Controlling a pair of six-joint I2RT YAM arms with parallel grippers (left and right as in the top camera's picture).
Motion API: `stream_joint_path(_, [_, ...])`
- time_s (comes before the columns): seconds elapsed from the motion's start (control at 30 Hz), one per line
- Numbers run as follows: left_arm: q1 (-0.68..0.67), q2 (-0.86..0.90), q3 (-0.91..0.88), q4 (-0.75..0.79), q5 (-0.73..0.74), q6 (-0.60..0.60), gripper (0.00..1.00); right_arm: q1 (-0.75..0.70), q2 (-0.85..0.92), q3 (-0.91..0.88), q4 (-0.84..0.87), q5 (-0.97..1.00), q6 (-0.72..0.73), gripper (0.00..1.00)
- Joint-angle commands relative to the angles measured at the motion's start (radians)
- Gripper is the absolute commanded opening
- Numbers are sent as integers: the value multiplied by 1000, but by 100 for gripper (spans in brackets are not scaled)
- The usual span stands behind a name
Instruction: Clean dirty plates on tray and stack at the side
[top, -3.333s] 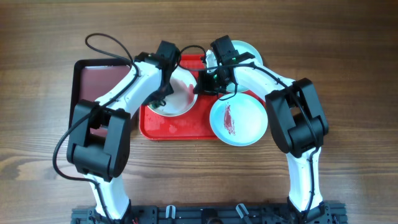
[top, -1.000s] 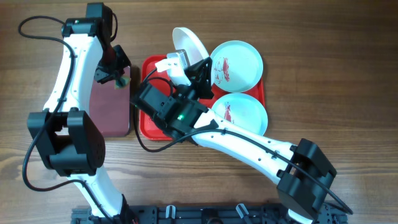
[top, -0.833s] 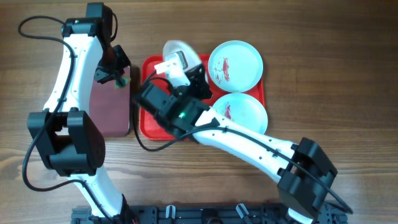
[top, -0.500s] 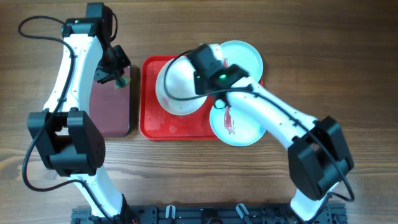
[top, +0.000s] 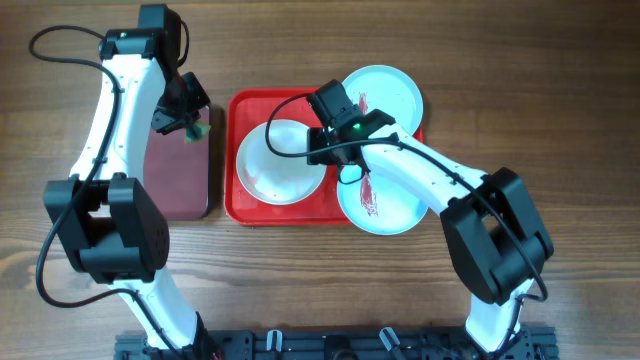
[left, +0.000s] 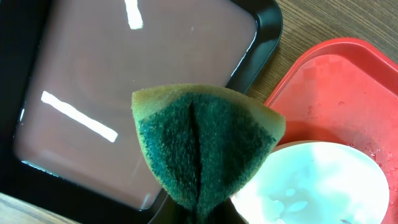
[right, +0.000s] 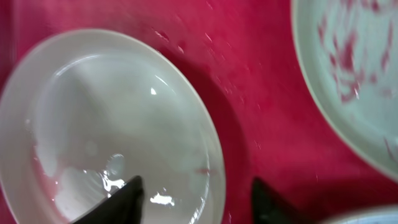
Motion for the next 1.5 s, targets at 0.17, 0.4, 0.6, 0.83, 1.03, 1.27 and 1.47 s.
stream_joint_path(0.17, [6, -20, 12, 8, 12, 19, 4, -76, 42, -6, 227, -101, -370, 61])
stream_joint_path(0.4, [6, -20, 12, 15, 12, 19, 4, -80, 102, -7, 241, -163, -275, 43])
stream_joint_path(0.6, [6, -20, 12, 30, 24, 19, 4, -70, 131, -7, 205, -145, -142, 28])
stream_joint_path(0.83, [6, -20, 12, 32, 27, 19, 4, -70, 141, -7, 159, -140, -33, 19])
stream_joint_path(1.03, [-18, -20, 12, 36, 27, 19, 4, -74, 151, -7, 162, -101, 50, 4])
stream_joint_path(1.27, [-122, -6, 12, 53, 30, 18, 4, -76, 151, -6, 154, -71, 175, 4])
stream_joint_path(1.47, [-220, 12, -114, 175, 71, -14, 4, -80, 151, -6, 150, -74, 174, 4])
